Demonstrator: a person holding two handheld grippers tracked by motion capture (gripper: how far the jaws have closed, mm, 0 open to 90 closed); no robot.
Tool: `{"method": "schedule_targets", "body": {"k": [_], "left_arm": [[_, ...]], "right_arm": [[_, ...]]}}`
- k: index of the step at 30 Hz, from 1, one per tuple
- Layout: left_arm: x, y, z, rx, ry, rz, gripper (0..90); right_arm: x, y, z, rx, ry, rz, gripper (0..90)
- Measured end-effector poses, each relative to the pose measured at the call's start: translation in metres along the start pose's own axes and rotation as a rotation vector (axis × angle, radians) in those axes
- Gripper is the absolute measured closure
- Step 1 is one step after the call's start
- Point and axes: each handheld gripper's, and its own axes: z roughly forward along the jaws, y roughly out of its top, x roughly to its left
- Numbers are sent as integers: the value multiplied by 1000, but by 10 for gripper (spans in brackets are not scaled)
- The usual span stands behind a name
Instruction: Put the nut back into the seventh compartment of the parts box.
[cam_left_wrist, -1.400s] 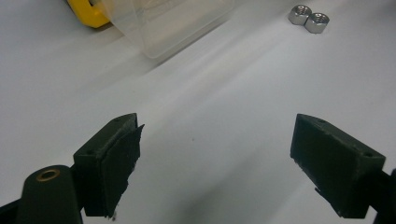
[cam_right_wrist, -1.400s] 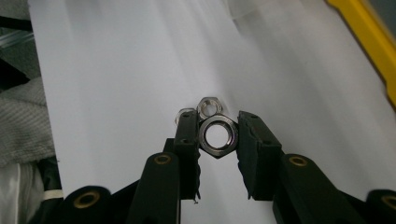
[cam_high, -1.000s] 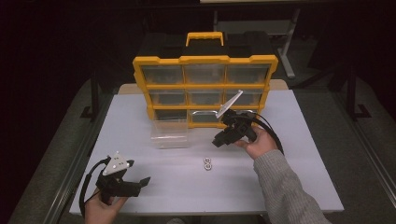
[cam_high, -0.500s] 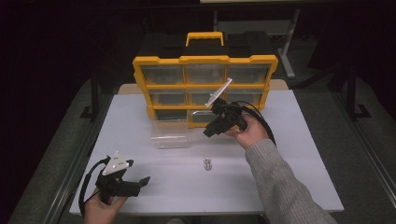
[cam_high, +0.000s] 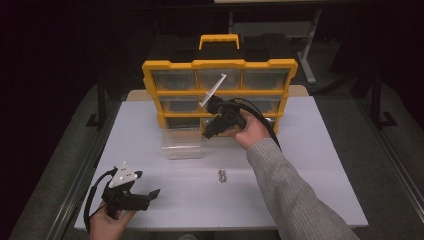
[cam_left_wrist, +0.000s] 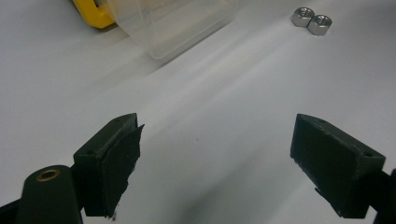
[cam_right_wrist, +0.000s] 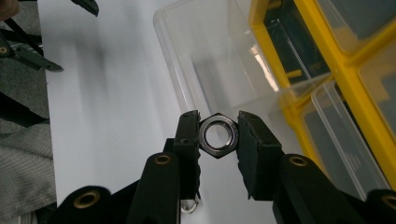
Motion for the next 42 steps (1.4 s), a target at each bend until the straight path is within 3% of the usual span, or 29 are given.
{"method": "schedule_targets", "body": {"k": [13,28,35,42], "left_arm": [[0,0,0,-2,-2,2,153],[1,0,0,8,-5,9,153],[0,0,0,11,-6,16,153],[1,0,0,12,-6,14,153]], "right_arm": [[2,29,31,28,20,-16,691],[-3,35,67,69,12,-7,689],[-3,36,75,81,2,-11,646],[-3,34,64,61,-9,0,623]]}}
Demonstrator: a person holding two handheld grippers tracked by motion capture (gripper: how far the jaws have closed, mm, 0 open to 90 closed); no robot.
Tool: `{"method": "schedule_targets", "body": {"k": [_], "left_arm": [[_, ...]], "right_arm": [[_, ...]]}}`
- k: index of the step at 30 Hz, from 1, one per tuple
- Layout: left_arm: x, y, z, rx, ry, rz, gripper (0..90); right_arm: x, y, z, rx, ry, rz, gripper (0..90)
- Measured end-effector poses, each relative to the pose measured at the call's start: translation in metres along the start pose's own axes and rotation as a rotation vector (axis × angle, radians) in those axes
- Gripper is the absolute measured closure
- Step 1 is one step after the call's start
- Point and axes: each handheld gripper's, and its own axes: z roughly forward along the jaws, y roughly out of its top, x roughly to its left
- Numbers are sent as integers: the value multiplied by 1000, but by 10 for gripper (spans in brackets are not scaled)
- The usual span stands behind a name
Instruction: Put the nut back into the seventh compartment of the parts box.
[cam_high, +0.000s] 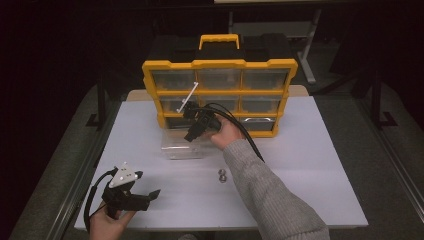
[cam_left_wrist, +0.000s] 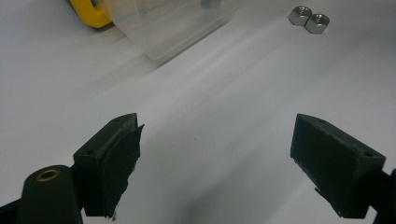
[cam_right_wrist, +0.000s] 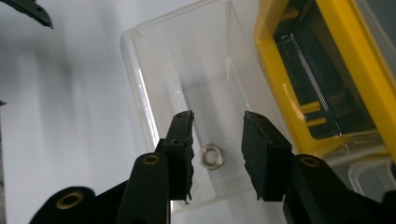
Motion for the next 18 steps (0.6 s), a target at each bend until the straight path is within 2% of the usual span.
{"method": "schedule_targets", "body": {"k": [6,8,10,18], "left_arm": [[0,0,0,-1,2,2,153],[0,0,0,1,3,2,153],[0,0,0,4,2,-1,153],[-1,0,2,0,2,-1,153]], "right_arm": [[2,-14,-23,-28,-5,5,616],[3,-16,-25,-27,-5,11,616],[2,-26,-34,-55,-8,1,606],[5,-49,-49,-81,-9,15,573]]}}
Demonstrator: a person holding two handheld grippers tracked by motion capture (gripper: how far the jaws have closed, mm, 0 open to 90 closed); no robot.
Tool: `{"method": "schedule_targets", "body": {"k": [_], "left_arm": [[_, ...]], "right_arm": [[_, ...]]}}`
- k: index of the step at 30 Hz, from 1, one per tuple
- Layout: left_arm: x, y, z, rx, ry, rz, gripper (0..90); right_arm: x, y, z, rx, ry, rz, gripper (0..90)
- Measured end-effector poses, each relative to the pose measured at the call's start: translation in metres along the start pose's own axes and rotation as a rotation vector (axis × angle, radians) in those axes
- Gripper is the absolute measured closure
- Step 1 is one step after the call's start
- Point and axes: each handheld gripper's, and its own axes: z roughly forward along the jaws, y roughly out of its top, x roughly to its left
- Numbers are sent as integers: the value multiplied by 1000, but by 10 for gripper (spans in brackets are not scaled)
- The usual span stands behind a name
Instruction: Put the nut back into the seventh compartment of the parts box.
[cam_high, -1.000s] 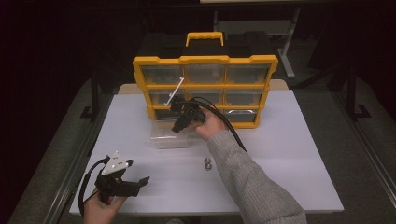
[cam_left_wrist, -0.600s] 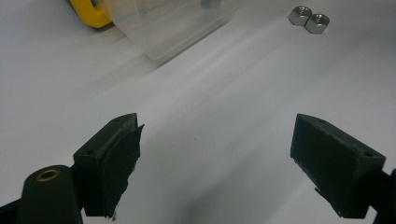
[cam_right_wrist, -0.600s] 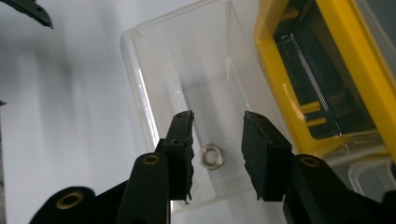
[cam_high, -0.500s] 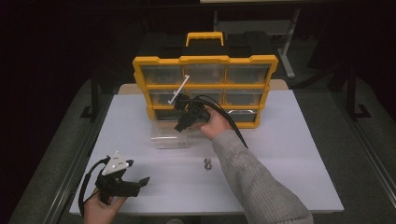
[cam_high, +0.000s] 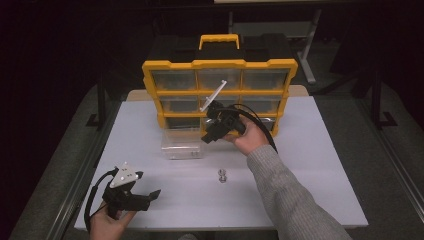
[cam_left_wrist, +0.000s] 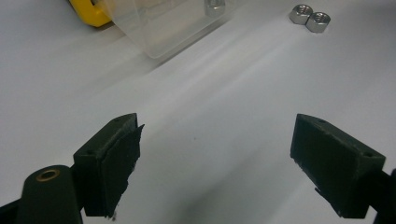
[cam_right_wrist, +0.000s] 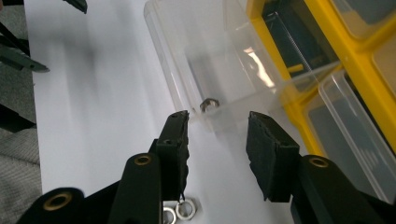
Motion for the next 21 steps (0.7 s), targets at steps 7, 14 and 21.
{"method": "schedule_targets", "body": {"k": [7,14,21], "left_arm": [[-1,0,0,3,1,-5,153],[-1,1,0,4,3,1,152],[-2,1,1,3,2,3,153]], "right_arm": [[4,-26,-12,-17,-3,19,521],[8,-51,-14,-30,-7,45,483],[11,-75,-12,-33,-6,75,466]]}}
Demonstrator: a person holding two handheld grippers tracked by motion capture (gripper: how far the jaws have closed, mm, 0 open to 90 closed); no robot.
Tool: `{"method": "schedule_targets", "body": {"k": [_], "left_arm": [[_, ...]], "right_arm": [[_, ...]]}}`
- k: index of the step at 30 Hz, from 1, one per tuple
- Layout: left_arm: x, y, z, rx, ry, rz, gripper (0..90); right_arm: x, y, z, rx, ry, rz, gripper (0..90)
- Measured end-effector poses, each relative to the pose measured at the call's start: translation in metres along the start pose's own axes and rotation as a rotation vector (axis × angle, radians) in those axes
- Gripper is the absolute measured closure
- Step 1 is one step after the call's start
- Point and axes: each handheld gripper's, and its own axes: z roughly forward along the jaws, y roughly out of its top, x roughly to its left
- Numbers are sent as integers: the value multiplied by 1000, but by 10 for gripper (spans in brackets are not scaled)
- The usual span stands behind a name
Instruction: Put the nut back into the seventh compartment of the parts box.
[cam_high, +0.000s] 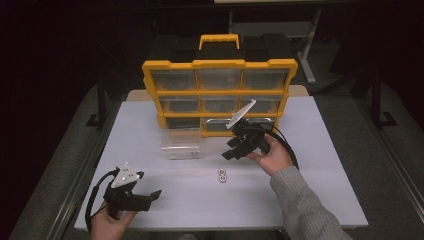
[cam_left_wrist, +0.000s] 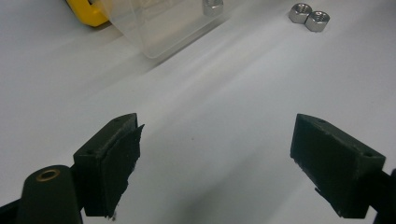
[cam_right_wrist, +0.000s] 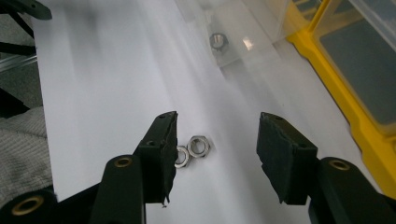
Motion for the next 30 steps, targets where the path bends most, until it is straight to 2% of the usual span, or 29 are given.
{"method": "schedule_targets", "body": {"k": [9,11,13,14,15,16,17,23,27,30], "left_arm": [[0,0,0,3,0,1,153],[0,0,0,-2,0,0,153],[0,0,0,-5,1,0,153],[0,0,0,-3,0,1,153],[0,0,0,-3,0,1,153],[0,0,0,-5,0,2,153],[0,0,0,-7,0,1,153],[0,0,0,-3,-1,-6,153],[2,0,0,5,2,19,152],[2,0,0,3,2,17,153]], "right_arm": [[6,-19,4,10,-6,17,439],[8,-25,6,-8,-3,0,440],[10,-26,6,-4,-1,13,440],[11,-31,9,-6,-5,-3,439],[13,-33,10,-1,1,11,439],[13,-35,12,-3,-5,-1,440],[15,-37,13,5,1,15,441],[19,-48,24,19,6,17,452],[22,-55,35,34,7,14,471],[24,-57,41,42,9,3,483]]}}
